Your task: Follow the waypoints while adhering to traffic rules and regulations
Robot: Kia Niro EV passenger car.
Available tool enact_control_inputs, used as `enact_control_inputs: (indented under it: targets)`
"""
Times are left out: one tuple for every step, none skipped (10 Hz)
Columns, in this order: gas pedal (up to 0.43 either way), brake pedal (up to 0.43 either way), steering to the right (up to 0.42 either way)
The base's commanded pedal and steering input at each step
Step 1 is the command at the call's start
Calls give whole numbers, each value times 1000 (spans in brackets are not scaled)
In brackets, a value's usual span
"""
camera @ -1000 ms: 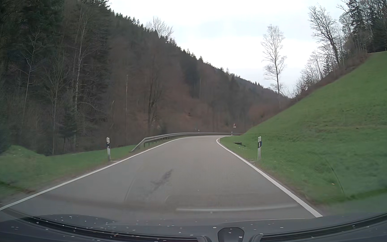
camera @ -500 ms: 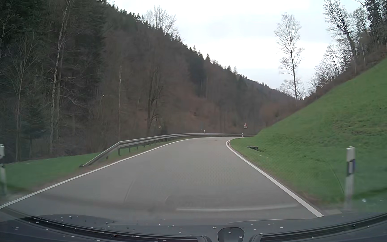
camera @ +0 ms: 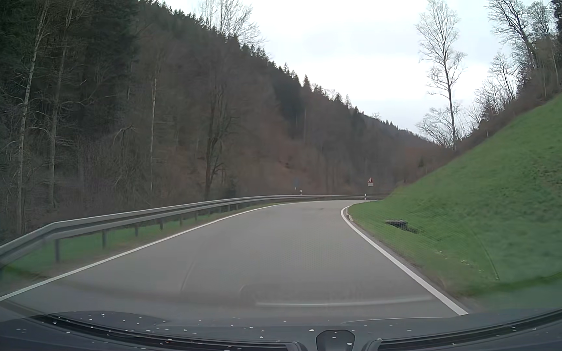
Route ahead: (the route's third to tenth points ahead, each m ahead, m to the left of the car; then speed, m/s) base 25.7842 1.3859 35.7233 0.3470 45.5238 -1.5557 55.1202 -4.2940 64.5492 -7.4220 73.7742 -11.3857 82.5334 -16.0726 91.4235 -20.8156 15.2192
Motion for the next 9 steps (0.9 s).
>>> enact_control_inputs:
  targets:
    - [0,0,0]
    - [0,0,4]
    - [0,0,4]
    - [0,0,4]
    - [0,0,6]
    - [0,0,10]
    - [0,0,16]
    - [0,0,21]
    - [0,0,27]
